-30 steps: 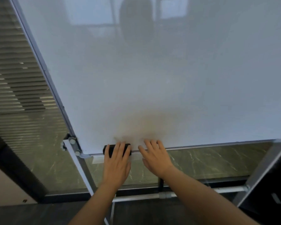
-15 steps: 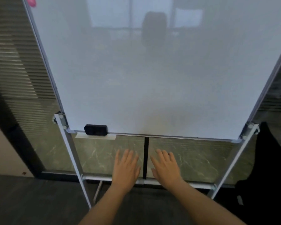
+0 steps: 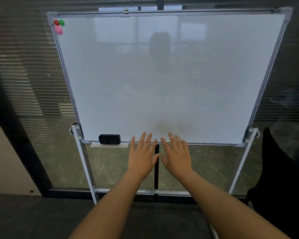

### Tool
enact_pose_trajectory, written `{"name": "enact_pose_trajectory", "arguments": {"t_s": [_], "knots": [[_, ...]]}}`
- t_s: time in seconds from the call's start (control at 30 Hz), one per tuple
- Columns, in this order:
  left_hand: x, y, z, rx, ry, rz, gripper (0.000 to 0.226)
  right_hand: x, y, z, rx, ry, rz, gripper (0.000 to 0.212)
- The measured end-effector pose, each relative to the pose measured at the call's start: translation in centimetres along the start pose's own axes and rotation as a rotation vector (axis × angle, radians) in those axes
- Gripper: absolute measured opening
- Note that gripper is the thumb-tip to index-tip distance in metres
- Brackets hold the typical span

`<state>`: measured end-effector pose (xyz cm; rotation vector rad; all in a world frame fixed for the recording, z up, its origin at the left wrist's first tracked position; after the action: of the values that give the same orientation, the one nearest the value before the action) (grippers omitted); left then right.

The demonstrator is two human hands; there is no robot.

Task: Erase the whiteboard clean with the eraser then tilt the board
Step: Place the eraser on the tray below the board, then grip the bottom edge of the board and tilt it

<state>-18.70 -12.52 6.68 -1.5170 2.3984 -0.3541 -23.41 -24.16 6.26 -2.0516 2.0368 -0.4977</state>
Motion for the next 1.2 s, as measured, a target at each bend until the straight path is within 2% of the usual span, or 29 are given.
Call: {"name": "enact_pose_trajectory", "arguments": {"t_s": [0.13,0.17,0.3,0.33,0.43,0.53,0.6,0.73,0.83,0.97,1.07,1.2], "knots": [[-0.5,0.5,-0.8,0.0,0.1,-0.035,0.061,-0.7,0.1,-1.1,0.041,-0.053,0.056,0.059],[-0.6,0.4,-0.7,-0.026,0.219,-0.081,0.06,-0.7,0.1,-1.1,0.055,-0.121,0.093,0.057],[-0.9,0.5,1.6,-0.254,0.989,-0.35,0.054,-0.8,0.8,-0.1,0.179,-0.597,0.314,0.052],[-0.9,0.4,2.2,-0.286,1.089,-0.365,0.053,-0.7,0.8,0.4,0.21,-0.702,0.367,0.051],[-1.0,-0.2,3.9,-0.302,1.165,-0.338,0.05,0.1,0.5,2.0,0.257,-0.89,0.515,0.05],[-0.8,-1.3,6.4,-0.349,1.281,-0.433,0.048,1.2,-0.1,4.8,0.253,-1.075,0.657,0.049],[-0.3,-2.4,8.1,-0.379,1.403,-0.557,0.045,2.1,-0.9,6.9,0.267,-1.23,0.781,0.048],[1.8,-4.5,11.2,-0.521,1.923,-0.88,0.044,2.7,-3.1,10.9,0.334,-1.628,0.989,0.044],[3.0,-6.2,13.1,-0.555,2.206,-1.073,0.048,3.1,-4.7,13.5,0.34,-1.893,1.168,0.046],[4.0,-8.3,15.0,-0.579,2.337,-1.192,0.058,5.0,-6.0,15.8,0.365,-2.093,1.331,0.06],[4.4,-10.0,16.4,-0.565,2.37,-1.23,0.069,7.7,-7.0,17.2,0.383,-2.137,1.395,0.078],[4.1,-11.4,17.9,-0.516,2.372,-1.29,0.084,10.7,-7.8,18.5,0.457,-2.23,1.46,0.09]]}}
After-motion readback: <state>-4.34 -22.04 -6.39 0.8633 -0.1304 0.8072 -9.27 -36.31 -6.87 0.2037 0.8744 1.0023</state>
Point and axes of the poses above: each hand's wrist, its own y-axis away from the middle knuckle, its own z-axis out of the palm, x = y × z, the point moved 5 cm from there along -y, towards the middle knuckle, and after that the axes turned 13 degrees about -z, right-handed, at the moved point
